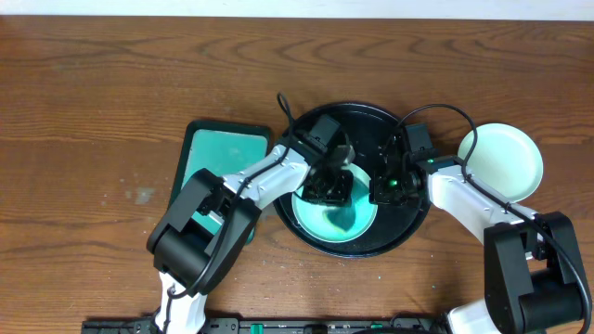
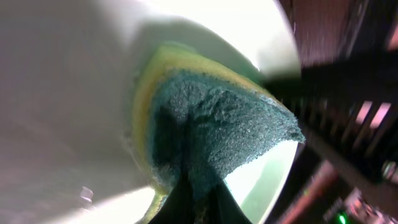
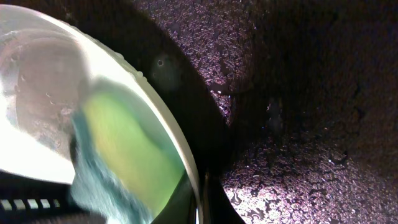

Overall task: Clean dirty plates on tray and stack at the side
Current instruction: 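Scrub the held green plate with the sponge in the left gripper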

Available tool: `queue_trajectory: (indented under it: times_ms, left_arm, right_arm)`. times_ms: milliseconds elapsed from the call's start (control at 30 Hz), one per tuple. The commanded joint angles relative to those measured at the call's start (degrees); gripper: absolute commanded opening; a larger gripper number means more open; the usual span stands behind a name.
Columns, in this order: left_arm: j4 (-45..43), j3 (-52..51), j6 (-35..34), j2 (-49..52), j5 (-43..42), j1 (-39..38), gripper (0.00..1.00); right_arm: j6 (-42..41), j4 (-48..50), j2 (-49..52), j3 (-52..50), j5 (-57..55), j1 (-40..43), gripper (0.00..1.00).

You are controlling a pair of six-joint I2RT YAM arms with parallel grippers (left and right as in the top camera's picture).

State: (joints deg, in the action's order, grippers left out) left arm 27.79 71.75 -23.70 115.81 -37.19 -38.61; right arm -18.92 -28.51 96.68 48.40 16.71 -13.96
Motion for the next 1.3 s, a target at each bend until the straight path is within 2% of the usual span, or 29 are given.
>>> queue_trajectory:
  times_ms: [0, 133, 300, 333, 600, 700, 767, 867, 967, 1033, 1167, 1267]
  left_arm:
    - [8.92, -2.05, -3.78, 2.58, 5.42, -1.33, 0.08]
    - [14.38, -0.98, -7.72, 0.85, 19.32, 2.10, 0.07]
    - [18.71, 1.07, -7.15, -0.48, 34.14, 5.05, 0.07]
    - [18.60, 1.33, -4.33, -0.55, 38.32, 5.97, 0.07]
    - [18.84, 2.03, -3.80, -0.55, 55.76, 6.25, 0.07]
    - [18.99, 2.93, -3.78, -0.55, 57.72, 6.25, 0.07]
    - [17.00, 3.08, -3.37, -0.55, 54.73, 6.21, 0.07]
    - [12.13, 2.95, -0.11, -0.20, 44.13, 6.08, 0.07]
    - [5.90, 2.05, 0.11, 0.46, 30.38, 6.08, 0.07]
    - [0.46, 1.77, 0.09, 2.05, 14.91, 5.51, 0.07]
    - [-4.46, 1.77, 0.09, 5.05, 4.74, 2.64, 0.07]
    - [-5.18, 1.77, 0.11, 6.73, 1.31, 0.22, 0.07]
  right_arm:
    - [-1.86, 0.26, 1.16, -0.66, -6.58, 0.02, 0.01]
    - [-1.86, 0.09, 1.16, -0.66, -6.58, 0.02, 0.01]
    - [-1.86, -0.17, 1.16, -0.66, -6.58, 0.02, 0.01]
    - [-1.86, 0.02, 1.16, -0.66, -6.60, 0.04, 0.01]
    - [-1.86, 0.00, 1.16, -0.66, -6.64, 0.02, 0.01]
    - [-1.84, -0.22, 1.16, -0.66, -7.28, 0.02, 0.01]
    - [-1.81, -0.26, 1.16, -0.66, -7.28, 0.02, 0.01]
    - [-1.81, -0.24, 1.16, -0.66, -7.45, 0.02, 0.01]
    - [-1.81, -0.24, 1.16, -0.66, -7.45, 0.02, 0.01]
    - [-1.81, -0.44, 1.16, -0.66, -7.45, 0.02, 0.01]
    - [-1.81, -0.66, 1.16, -0.66, -7.45, 0.02, 0.01]
    - [-1.81, -0.66, 1.16, -0.66, -7.45, 0.02, 0.01]
